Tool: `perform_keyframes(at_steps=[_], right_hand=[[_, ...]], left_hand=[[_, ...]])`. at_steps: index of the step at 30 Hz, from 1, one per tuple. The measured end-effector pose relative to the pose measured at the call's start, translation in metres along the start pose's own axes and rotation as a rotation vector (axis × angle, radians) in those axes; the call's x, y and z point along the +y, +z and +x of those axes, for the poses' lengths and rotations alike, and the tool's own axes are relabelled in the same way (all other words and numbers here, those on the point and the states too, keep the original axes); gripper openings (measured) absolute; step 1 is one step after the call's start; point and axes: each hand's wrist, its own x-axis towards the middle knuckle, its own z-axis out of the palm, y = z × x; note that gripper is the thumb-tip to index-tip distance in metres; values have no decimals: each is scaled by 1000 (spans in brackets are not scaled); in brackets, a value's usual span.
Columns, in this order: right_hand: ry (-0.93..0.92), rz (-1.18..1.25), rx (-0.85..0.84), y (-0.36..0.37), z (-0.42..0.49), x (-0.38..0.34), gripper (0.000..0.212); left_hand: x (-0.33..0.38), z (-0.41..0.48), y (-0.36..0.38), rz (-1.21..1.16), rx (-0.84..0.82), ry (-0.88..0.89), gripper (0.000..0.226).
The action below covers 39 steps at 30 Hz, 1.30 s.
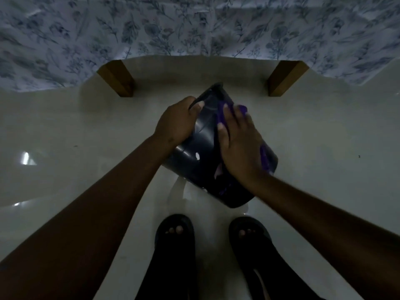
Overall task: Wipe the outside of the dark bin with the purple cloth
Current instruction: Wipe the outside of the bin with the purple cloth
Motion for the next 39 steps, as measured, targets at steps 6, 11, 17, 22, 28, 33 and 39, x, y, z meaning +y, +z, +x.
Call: perform_keyframes(at_steps=[6,11,17,22,28,33,39], right_hand=[[-165,-54,51,-9,-28,-7,50],[244,245,-16,-18,69,33,63],[-169,-19,-45,-5,-38,-5,53],[-77,-20,70,-5,0,12,53],[226,188,-32,-14,54,32,52],[-205,-87,-103,1,-55,-4,58],[-46,55,52,-12,21,19,53]], left_hand=[[8,28,11,-39,-16,35,41],[6,29,8,-30,-17,42,42],[5,35,10,-12,-27,6,38],[9,31,11,-41,-23,15,40],[10,31,10,-19,-2,-14,41],[6,34,13,7,-3,-22,37],[14,28,9,-77,9,27,37]])
